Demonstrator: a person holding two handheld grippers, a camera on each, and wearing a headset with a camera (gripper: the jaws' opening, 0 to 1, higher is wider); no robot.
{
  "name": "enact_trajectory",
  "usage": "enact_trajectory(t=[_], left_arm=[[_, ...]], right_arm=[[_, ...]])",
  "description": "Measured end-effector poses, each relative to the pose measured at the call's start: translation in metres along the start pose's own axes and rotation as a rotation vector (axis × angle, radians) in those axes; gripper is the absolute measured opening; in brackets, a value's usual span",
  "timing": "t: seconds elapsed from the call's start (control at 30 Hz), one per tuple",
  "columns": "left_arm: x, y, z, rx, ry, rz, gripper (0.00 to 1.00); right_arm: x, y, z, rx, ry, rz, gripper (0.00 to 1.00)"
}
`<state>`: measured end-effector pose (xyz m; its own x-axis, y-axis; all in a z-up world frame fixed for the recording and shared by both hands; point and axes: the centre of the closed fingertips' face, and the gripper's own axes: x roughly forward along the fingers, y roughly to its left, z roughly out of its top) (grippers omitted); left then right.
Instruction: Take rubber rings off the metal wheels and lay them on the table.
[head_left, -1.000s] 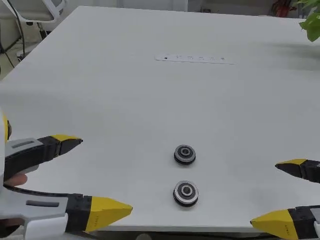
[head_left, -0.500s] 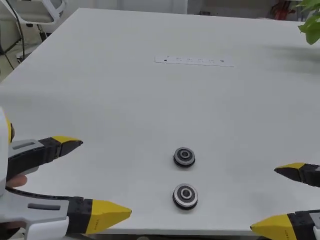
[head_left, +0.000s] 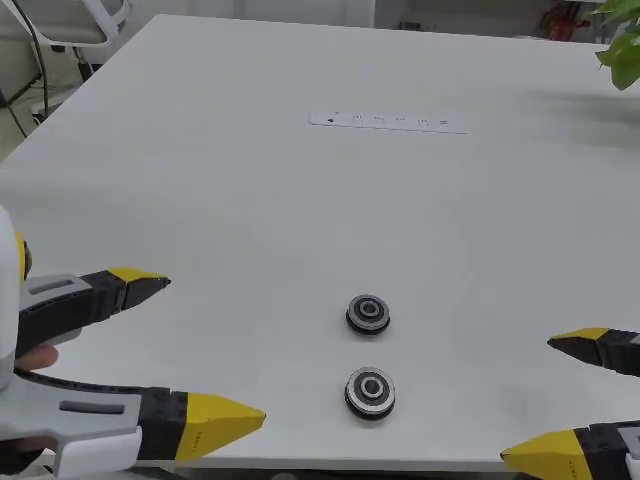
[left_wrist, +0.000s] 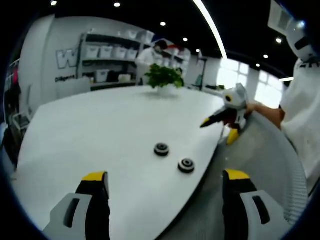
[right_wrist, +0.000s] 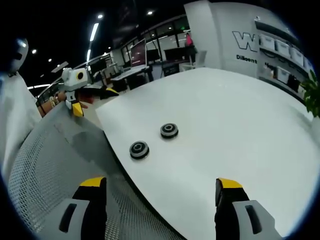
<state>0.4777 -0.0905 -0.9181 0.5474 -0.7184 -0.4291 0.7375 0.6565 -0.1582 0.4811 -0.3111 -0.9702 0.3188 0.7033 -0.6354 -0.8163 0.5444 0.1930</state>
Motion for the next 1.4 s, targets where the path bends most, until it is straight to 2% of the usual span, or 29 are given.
enact_trajectory(t=[0.33,0.53,0.87,1.4], left_arm=[[0.0014,-0.003,0.0015,0.011,-0.002,-0.012,0.94],[-0.0001,-0.002,-0.0049,-0.003,0.011,-0.008,0.95],[-0.0013,-0.0048,-0.0074,-0.008,0.02,-0.013,0.97],[0.0006,-0.0075,-0.0029,0.013,0.031,-0.031,0.96]], right_arm=[[-0.0005,-0.0003,0.0009,0.001,-0.006,-0.004,0.88],[-0.0006,-0.0002,0.0006,0.006,-0.005,-0.003,0.88],[-0.0015,-0.001,0.0014,0.009,-0.012,-0.008,0.88],[-0.0029,0.0012,0.0051,0.004,-0.025,0.003,0.85]])
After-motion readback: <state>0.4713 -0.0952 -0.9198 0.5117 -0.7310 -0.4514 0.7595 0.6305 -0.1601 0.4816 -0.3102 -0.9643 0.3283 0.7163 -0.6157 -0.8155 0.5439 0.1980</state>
